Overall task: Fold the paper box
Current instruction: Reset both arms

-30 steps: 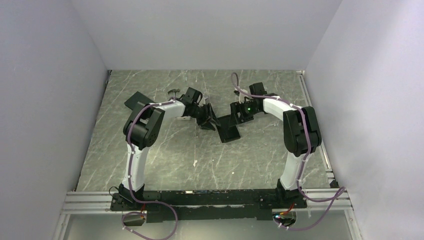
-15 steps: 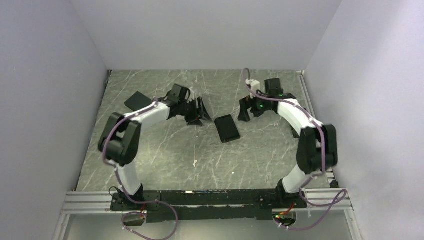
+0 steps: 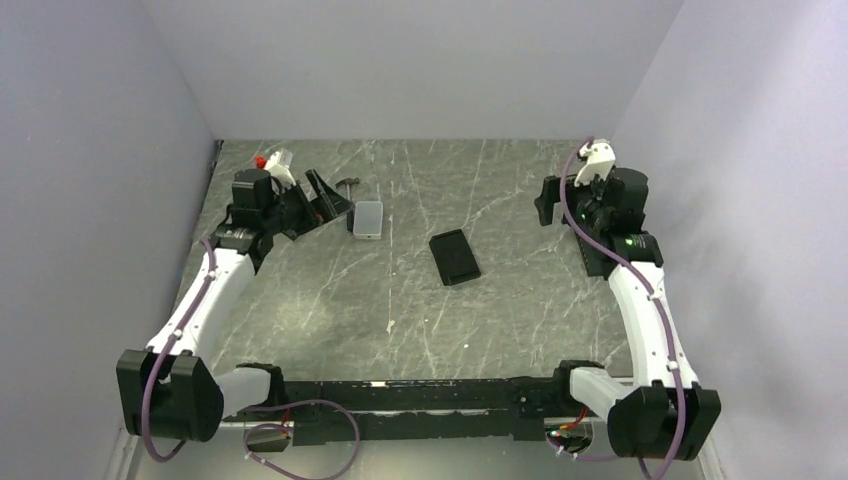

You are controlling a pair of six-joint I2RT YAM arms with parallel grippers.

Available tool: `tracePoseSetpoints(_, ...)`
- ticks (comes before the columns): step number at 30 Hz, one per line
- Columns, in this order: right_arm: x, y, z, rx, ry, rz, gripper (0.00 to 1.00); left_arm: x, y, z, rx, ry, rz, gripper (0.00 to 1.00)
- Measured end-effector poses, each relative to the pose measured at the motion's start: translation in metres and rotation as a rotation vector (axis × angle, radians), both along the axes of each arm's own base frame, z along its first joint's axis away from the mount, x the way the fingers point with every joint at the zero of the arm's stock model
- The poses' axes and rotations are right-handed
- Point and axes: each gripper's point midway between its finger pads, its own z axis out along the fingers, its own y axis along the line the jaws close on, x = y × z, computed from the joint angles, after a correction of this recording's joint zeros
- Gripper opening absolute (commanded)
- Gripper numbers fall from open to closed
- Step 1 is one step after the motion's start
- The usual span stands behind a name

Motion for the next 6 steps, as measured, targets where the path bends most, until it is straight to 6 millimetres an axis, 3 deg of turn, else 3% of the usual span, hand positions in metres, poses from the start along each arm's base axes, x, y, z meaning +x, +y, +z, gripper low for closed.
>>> tracePoseSetpoints(6, -0.008, -0.010, 0.012, 0.027, -0.025, -0.093, 1.00, -0.020, 0.010, -0.003, -0.007, 0.045, -0.014, 1.00)
